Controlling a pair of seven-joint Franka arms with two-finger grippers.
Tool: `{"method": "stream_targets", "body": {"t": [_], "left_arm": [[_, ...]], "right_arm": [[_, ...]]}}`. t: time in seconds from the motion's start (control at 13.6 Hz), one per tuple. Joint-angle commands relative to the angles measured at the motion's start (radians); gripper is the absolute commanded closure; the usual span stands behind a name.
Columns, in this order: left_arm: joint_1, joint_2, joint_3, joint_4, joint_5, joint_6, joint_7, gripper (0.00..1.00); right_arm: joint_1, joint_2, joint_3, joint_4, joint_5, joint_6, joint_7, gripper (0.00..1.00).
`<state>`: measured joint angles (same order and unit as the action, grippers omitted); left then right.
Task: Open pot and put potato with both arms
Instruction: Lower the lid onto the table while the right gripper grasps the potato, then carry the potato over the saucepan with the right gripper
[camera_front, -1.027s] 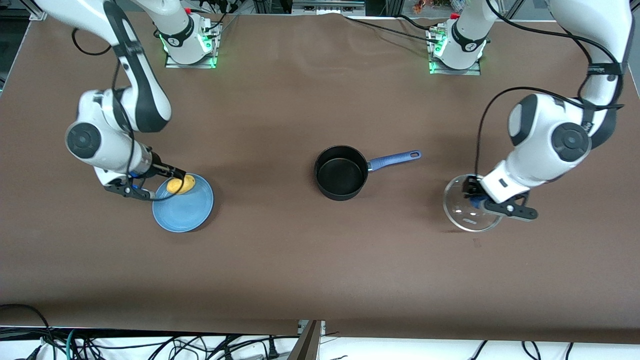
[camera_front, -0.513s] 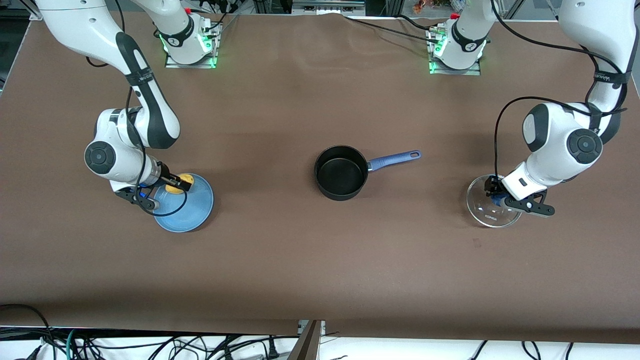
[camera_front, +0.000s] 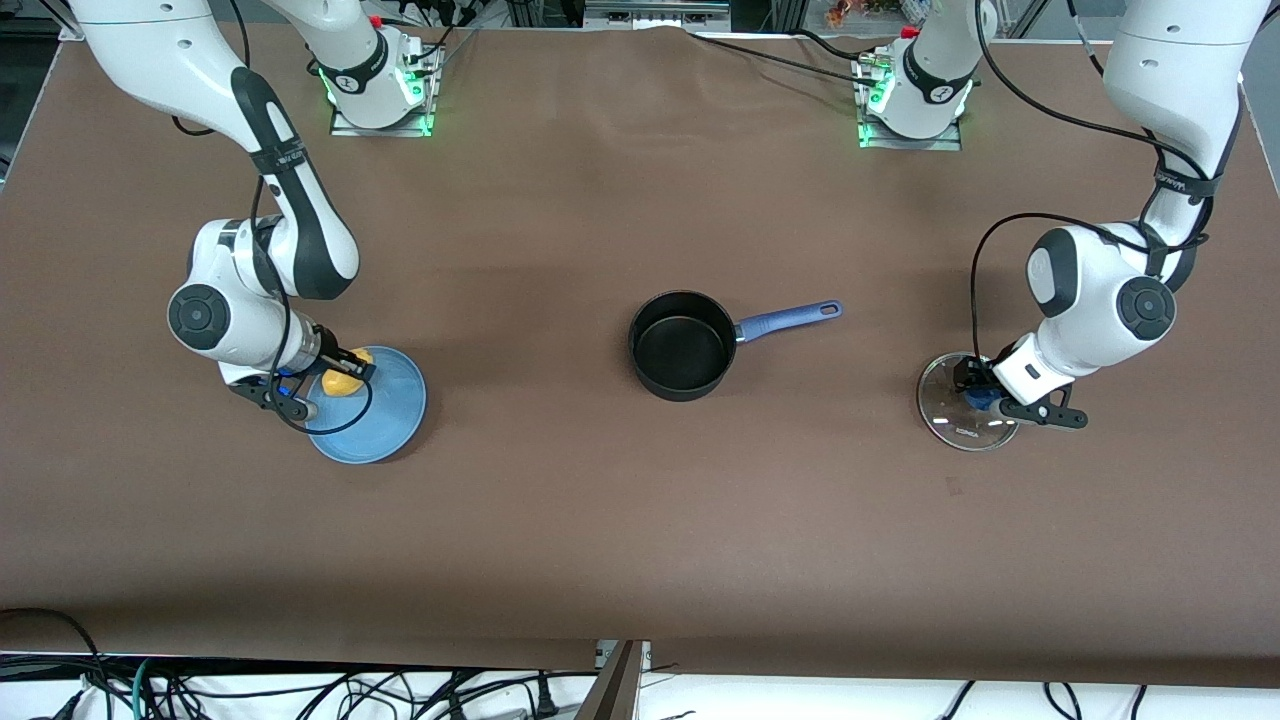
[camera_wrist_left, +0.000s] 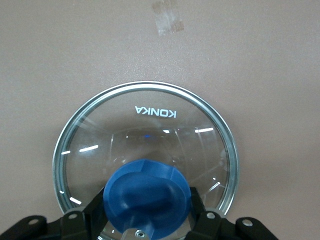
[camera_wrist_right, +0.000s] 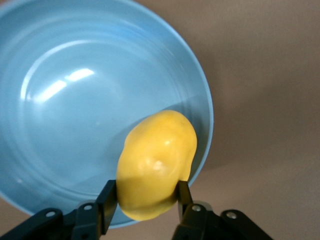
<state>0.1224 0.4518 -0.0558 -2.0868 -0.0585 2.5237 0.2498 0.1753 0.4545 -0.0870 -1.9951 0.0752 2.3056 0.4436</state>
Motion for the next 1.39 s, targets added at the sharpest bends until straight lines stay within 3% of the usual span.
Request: {"method": "stream_targets", "body": {"t": [0.0, 0.22, 0.51, 0.88, 1.1, 1.32], "left_arm": [[0.019, -0.034, -0.004, 0.013, -0.032, -0.026, 0.034, 0.00], [0.019, -0.109, -0.001, 0.092, -0.031, -0.208, 0.019, 0.00], [0.017, -0.202, 0.004, 0.265, -0.008, -0.544, -0.021, 0.00], [-0.003, -0.275, -0.004, 0.500, 0.062, -0.892, -0.190, 0.00], [-0.012, -0.301, -0.004, 0.592, 0.063, -1.000, -0.188, 0.00], [-0.013, -0.305, 0.002, 0.625, 0.069, -1.023, -0.188, 0.00]], "right_arm": [[0.001, -0.002, 0.013, 0.064, 0.012, -0.067, -0.003, 0.65], [0.013, -0.002, 0.016, 0.209, 0.011, -0.271, 0.026, 0.65], [0.093, -0.002, 0.016, 0.343, 0.015, -0.437, 0.171, 0.65], [0.238, 0.022, 0.059, 0.444, 0.202, -0.448, 0.467, 0.65], [0.393, 0.082, 0.061, 0.557, 0.251, -0.437, 0.732, 0.65], [0.528, 0.136, 0.061, 0.634, 0.288, -0.376, 0.932, 0.64]]}}
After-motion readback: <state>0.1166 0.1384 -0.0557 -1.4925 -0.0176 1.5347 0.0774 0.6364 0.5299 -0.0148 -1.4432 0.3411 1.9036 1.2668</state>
